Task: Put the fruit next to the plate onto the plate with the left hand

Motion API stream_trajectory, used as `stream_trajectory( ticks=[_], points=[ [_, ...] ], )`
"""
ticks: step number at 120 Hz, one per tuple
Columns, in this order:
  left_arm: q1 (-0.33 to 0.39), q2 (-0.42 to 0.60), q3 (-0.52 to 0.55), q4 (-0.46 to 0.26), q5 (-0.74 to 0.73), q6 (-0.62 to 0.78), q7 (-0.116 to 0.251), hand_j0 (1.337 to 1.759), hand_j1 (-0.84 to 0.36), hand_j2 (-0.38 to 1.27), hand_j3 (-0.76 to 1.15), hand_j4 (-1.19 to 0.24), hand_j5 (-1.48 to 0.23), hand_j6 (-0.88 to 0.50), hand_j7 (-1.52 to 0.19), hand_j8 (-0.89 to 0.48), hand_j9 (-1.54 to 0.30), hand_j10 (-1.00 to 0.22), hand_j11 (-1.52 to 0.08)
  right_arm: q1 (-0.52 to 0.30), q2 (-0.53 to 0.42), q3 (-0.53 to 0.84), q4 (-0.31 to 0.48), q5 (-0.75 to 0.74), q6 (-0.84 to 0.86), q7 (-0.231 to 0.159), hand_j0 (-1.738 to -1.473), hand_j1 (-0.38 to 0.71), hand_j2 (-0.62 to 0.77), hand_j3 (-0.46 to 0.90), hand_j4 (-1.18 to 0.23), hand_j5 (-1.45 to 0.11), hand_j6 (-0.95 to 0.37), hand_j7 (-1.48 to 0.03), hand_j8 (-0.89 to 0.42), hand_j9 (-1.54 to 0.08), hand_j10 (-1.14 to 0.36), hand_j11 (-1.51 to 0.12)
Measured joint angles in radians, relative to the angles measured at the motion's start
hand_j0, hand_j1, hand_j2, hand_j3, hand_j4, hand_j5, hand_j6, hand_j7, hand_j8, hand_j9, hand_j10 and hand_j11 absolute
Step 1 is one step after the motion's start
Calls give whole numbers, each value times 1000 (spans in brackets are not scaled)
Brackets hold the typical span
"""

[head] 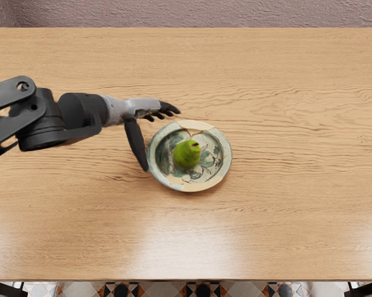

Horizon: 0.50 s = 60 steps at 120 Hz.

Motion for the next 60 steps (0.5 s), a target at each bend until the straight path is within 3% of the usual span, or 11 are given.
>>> stream_trajectory(
  ticks=[13,38,60],
  points=[
    [3,46,-16,0,-110,-37,0,1658,279,24,0,-63,-87,-52,-86,-56,-86,-66,-86,0,0,0,0,0,0,0,-1658,-349,0,0,0,0,0,0,0,0,0,0],
    [2,245,-59,1,-307,-205,0,1658,311,11,0,-35,-46,-32,-46,-33,-45,-36,-45,1,0,-1,0,0,0,0,-1658,-349,0,0,0,0,0,0,0,0,0,0],
    [2,275,-79,1,-381,-307,0,1658,322,7,0,-26,-32,-25,-32,-25,-32,-26,-32,1,0,-1,1,0,0,0,-1658,-349,0,0,0,0,0,0,0,0,0,0]
  ],
)
